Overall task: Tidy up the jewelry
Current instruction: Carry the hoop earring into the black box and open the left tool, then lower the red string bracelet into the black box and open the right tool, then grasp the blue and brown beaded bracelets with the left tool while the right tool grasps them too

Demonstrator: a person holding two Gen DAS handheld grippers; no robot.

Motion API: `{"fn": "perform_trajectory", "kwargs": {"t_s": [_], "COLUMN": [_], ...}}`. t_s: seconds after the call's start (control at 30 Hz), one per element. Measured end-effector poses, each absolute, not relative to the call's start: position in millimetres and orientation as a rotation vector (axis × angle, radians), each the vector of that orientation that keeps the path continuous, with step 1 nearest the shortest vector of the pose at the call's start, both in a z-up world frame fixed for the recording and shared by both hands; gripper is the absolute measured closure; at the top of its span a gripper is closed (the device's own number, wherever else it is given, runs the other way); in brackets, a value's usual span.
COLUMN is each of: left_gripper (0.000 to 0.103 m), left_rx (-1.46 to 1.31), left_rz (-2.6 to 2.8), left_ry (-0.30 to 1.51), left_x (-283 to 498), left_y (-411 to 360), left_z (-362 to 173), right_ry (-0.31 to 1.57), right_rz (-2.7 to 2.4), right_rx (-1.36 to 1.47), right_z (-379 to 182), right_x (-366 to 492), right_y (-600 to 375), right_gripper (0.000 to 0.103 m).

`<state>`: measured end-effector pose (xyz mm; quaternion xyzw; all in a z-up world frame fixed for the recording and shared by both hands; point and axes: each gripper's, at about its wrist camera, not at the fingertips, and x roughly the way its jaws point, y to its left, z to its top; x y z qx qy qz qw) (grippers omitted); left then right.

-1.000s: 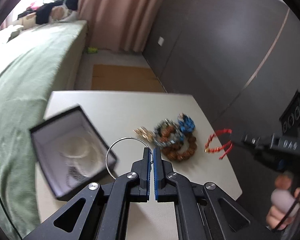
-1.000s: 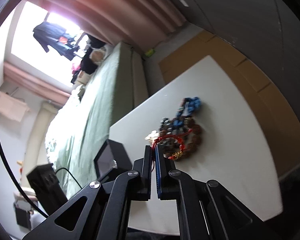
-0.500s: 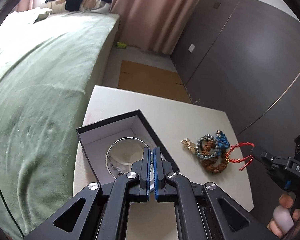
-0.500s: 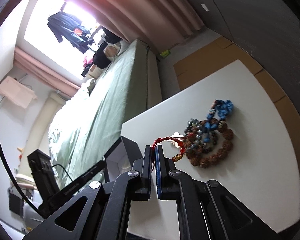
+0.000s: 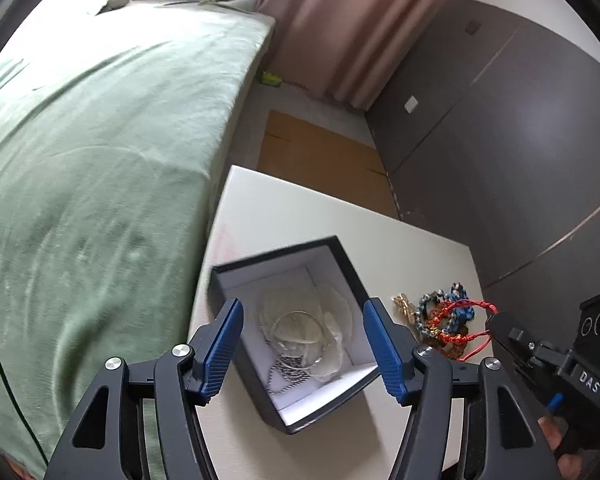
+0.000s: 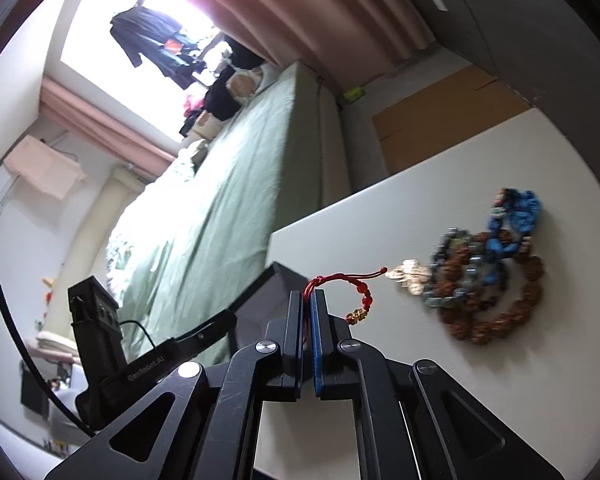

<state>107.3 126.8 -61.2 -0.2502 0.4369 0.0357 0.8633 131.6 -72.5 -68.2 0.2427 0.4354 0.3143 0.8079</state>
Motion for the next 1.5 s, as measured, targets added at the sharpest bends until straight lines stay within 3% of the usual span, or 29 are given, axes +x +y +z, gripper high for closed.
{"fn": "perform_trajectory", "kwargs": {"t_s": [0.47,0.53,0.6,0.67,1.2,1.5], "left_gripper": [0.04,0.04,0.04,0.04,0.04,0.04], "left_rx": [-0.606,-0.617,-0.628,-0.619,-0.487,-0.392], "left_rz": [0.137,0.148,0.146,0.141,0.013,-0.071], "left_ry": [0.851,0.846,0.847,0.853,0.855,0.862], "left_x": [84,82,82,83,102,119], "left_y": [170,174,175,172,87,25], "left_z": [-50,-50,-51,-51,-40,-40], "right_ry": [0.972,1.003,1.061,1.039,0.892,0.925], "right_rz": [0.854,0.865,0.872,0.852,0.577,0.463], "right_rx": [0.502,0.487,0.469,0.483,0.588,0.65], "right_z": [-75,-80,-86,-84,-53,-62], "right_x": [121,123,125,125,131,136], "right_y": [6,12,17,9,-119,-164], "right_gripper": [0.097,0.088,0.051,0.043,0.043,0.043]}}
